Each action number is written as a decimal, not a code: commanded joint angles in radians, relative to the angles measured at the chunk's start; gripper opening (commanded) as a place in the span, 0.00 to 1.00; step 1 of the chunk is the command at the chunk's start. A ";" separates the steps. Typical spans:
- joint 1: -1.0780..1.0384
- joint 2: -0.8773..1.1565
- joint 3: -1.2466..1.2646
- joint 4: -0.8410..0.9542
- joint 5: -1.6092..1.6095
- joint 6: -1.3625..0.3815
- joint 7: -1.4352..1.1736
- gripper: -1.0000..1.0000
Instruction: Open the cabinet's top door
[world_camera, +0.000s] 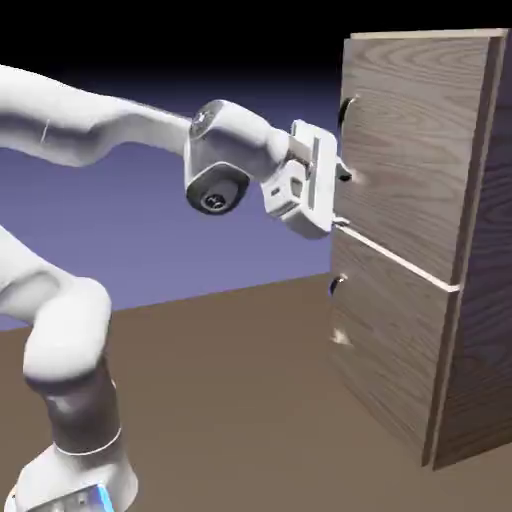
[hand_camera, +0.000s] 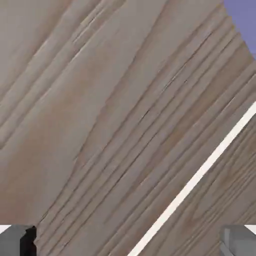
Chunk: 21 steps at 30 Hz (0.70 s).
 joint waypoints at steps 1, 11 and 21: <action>-0.017 -0.009 0.019 0.009 0.044 -0.001 0.028 0.50; -0.183 -0.096 0.205 0.099 0.479 -0.012 0.312 0.50; -0.349 -0.183 0.391 0.189 0.914 -0.024 0.596 0.50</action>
